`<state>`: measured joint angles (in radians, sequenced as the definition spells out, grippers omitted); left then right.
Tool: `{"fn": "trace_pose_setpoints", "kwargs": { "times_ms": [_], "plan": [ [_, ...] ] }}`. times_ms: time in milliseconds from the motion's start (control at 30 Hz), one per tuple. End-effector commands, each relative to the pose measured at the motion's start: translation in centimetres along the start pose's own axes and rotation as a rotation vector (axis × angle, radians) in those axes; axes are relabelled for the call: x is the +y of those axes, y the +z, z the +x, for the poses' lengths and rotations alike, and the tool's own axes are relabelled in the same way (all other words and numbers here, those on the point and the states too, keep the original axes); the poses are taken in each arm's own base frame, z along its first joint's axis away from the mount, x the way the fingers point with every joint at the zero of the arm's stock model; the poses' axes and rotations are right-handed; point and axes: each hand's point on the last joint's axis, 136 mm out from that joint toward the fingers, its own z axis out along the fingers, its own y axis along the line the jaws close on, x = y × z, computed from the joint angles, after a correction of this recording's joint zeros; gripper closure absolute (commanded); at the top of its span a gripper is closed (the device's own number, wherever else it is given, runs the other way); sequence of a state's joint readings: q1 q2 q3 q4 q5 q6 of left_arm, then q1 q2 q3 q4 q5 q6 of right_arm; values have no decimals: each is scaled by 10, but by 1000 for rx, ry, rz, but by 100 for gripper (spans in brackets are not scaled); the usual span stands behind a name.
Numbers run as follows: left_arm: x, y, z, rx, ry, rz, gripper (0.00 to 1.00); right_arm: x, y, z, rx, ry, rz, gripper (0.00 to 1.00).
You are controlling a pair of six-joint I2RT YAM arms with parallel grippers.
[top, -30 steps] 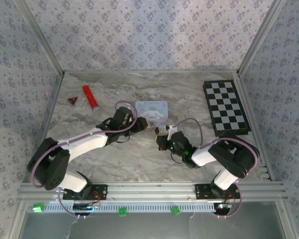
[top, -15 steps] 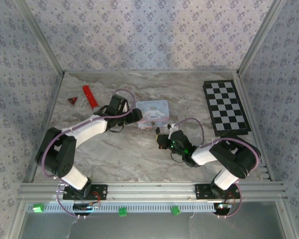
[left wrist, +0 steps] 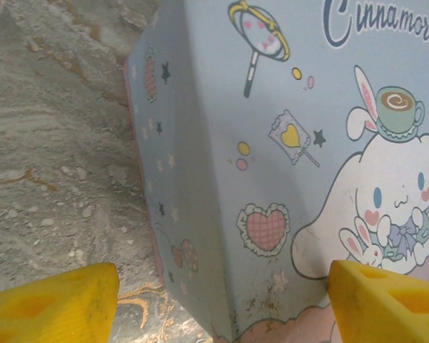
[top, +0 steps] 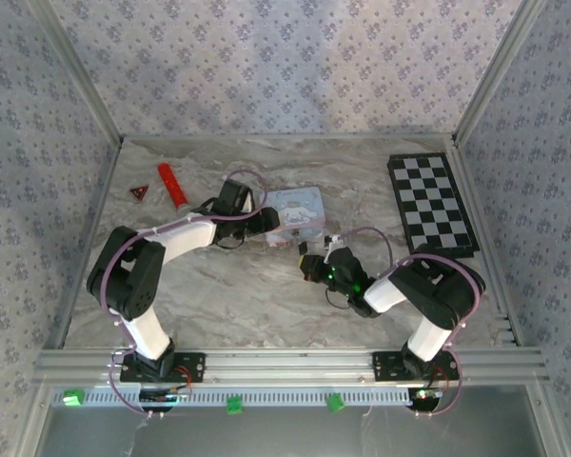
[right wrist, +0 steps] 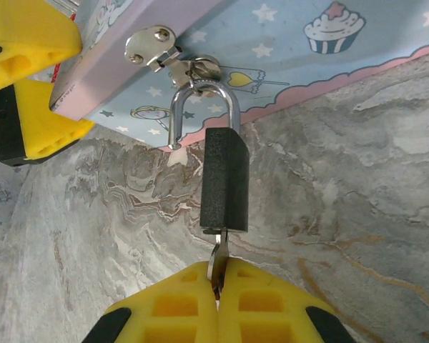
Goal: Unlock the padlock with the key
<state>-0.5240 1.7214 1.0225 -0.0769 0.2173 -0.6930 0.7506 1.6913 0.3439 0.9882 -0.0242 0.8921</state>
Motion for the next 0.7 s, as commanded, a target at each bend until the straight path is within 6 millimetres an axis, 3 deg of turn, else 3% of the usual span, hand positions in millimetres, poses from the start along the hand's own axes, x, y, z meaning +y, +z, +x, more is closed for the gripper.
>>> {"fn": "trace_pose_setpoints", "kwargs": {
  "times_ms": [0,400,667],
  "plan": [
    [-4,6,1,10,2,0,24,-18,-2,9,33,31,44,90],
    [1,8,4,7,-17,-10,25,-24,-13,-10,30,-31,76,71],
    [-4,10,8,11,-13,-4,25,0,-6,-28,76,-135,41,62]
  ]
}}
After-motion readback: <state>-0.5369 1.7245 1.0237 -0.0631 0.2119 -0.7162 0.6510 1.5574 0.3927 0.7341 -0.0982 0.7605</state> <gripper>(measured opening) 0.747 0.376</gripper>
